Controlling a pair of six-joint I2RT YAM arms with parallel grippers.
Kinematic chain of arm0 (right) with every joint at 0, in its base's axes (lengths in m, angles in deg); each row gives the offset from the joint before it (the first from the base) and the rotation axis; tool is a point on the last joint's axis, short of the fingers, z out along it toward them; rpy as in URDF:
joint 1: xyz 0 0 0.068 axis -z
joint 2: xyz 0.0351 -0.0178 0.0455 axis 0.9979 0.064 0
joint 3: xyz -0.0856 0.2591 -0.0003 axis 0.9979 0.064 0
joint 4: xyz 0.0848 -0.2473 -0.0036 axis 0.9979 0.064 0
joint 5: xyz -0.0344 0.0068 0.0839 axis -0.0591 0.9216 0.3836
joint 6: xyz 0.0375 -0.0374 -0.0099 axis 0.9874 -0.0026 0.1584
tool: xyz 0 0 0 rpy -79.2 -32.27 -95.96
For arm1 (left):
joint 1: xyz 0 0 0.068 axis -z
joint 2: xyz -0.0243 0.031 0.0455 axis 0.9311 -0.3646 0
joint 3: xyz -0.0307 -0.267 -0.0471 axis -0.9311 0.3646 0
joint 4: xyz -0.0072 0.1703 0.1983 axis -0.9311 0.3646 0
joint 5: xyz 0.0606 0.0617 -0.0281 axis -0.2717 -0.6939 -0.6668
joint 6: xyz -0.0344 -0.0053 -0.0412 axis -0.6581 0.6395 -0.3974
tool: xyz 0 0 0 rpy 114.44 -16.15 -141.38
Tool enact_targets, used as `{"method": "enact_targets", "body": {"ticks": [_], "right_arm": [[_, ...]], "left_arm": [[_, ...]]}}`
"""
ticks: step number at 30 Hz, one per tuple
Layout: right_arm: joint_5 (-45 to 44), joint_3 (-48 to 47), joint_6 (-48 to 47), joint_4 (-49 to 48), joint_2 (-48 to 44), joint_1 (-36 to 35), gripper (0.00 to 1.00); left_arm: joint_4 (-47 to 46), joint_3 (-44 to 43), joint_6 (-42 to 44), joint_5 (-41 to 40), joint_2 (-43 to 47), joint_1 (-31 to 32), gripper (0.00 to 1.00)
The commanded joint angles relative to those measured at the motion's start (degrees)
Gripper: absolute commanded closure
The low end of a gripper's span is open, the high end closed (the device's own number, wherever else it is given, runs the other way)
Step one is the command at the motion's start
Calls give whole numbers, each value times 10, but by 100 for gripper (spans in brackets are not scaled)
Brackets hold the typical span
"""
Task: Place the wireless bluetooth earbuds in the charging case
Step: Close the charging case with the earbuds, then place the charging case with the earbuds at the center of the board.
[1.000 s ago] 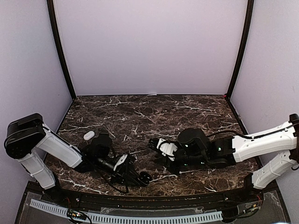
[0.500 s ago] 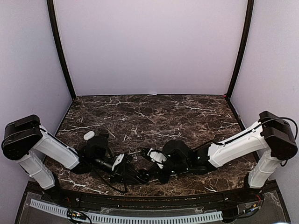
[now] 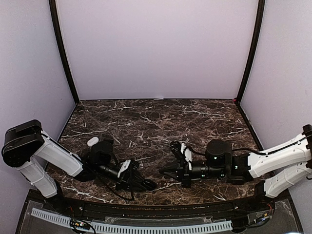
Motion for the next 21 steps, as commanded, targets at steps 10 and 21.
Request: {"method": "enact_targets", "body": {"ticks": [10,21], "right_arm": [[-311,17,63,80,-48,77,100],[-338,46,72,74,-80,125,100]], "left_arm": [[34,-48,-223,-75,57,-112,97],[255,-208,-382,-175,2,-161,94]]}}
